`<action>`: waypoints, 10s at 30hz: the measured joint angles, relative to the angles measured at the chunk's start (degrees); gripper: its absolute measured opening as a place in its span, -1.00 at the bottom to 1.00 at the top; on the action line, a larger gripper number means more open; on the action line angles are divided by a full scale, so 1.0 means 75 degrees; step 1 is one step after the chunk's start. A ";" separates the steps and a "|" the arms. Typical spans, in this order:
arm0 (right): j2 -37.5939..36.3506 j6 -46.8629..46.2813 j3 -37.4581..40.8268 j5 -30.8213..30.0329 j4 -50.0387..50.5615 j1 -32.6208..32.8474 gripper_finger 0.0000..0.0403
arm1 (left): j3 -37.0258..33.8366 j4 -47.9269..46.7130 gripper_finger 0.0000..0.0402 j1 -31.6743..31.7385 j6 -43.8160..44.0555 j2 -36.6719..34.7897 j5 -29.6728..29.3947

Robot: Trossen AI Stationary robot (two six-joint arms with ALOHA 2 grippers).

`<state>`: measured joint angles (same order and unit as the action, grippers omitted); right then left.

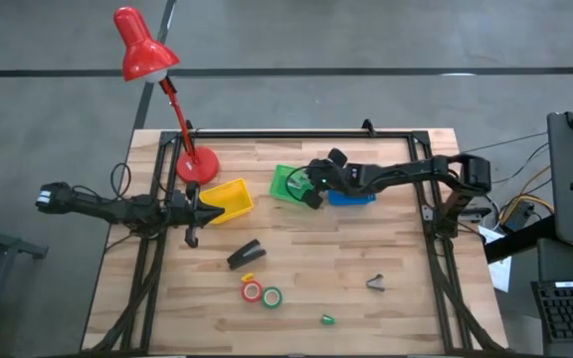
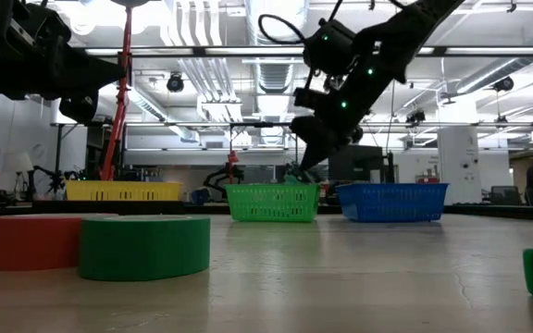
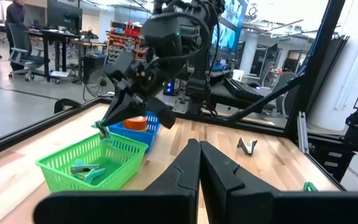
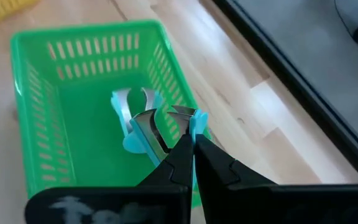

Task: Pick and place Stapler, Stapler remover, tape
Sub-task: Put the light blue staple remover in the green basket, then put the dark blue staple remover in the green basket, then put the green tape in the blue basket

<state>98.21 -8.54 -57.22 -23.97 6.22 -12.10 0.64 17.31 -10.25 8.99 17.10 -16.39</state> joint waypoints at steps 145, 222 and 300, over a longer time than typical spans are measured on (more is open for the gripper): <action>-0.2100 -0.5877 0.1843 0.1599 0.4490 0.7212 -0.96 | 0.0001 -0.0060 -0.95 -0.0001 0.0000 0.0002 0.0000; -0.0291 0.0633 0.1274 0.0064 -0.2138 0.0171 -0.95 | 0.0000 -0.0062 -0.95 0.0000 0.0000 0.0000 0.0001; -0.1670 -0.0808 0.1574 0.1610 -0.2514 0.4252 -0.62 | 0.0001 -0.0069 -0.95 0.0001 0.0000 0.0003 0.0001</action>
<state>85.69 -14.60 -45.41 -11.89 -12.64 19.79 0.64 16.80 -10.24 8.99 17.12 -16.38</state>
